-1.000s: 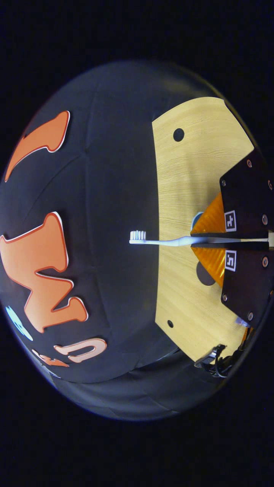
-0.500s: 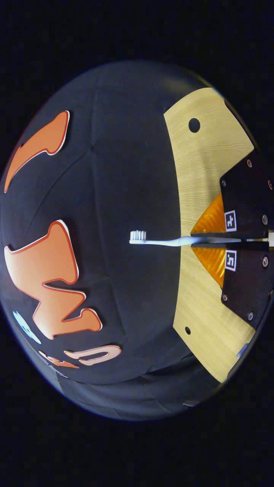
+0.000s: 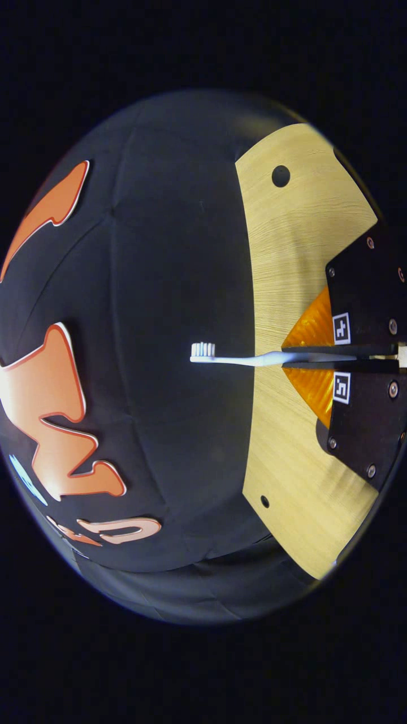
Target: Put the toothbrush and toothpaste on the desktop into the cup, then pick up the cup and place it on the coaster on the desktop.
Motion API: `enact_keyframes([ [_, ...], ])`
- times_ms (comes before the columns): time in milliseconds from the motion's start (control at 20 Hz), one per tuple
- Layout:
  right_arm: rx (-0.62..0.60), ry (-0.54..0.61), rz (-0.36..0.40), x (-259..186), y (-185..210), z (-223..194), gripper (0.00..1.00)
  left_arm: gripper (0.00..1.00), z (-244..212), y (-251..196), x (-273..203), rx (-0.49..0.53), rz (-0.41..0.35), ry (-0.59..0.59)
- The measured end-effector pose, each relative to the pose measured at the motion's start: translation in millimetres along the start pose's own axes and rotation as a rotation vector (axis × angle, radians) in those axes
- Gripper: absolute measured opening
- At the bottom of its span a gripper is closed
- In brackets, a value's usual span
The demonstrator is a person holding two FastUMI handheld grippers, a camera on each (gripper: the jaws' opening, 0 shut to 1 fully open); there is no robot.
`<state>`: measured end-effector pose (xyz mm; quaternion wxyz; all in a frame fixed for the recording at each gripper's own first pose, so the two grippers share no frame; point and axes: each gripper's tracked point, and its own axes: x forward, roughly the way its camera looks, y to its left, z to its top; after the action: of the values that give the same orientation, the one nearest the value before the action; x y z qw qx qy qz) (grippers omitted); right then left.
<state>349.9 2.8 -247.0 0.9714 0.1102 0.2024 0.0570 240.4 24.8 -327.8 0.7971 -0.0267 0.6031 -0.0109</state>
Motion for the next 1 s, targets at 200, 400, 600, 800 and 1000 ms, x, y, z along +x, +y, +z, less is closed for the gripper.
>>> enact_keyframes([
  [200,0.022,0.023,-0.02,-1.1,-1.8,-23.1,0.04,0.11,1.2,-17.0,1.6,0.008,-0.008,-0.008],
  [400,0.006,0.027,-0.069,-8.3,-6.4,-34.8,0.04,0.11,7.6,-24.4,6.4,0.022,-0.004,-0.031],
  [600,0.048,0.055,-0.076,-12.6,-7.2,-39.0,0.08,0.11,13.0,-20.1,9.7,0.035,-0.003,-0.069],
  [800,0.049,0.091,-0.09,-25.0,-8.6,-39.5,0.12,0.11,26.3,-17.8,14.6,0.051,-0.004,-0.122],
  [1000,0.002,0.105,-0.113,-45.9,-17.8,-37.0,0.3,0.11,68.7,-19.3,28.1,0.088,-0.011,-0.239],
])
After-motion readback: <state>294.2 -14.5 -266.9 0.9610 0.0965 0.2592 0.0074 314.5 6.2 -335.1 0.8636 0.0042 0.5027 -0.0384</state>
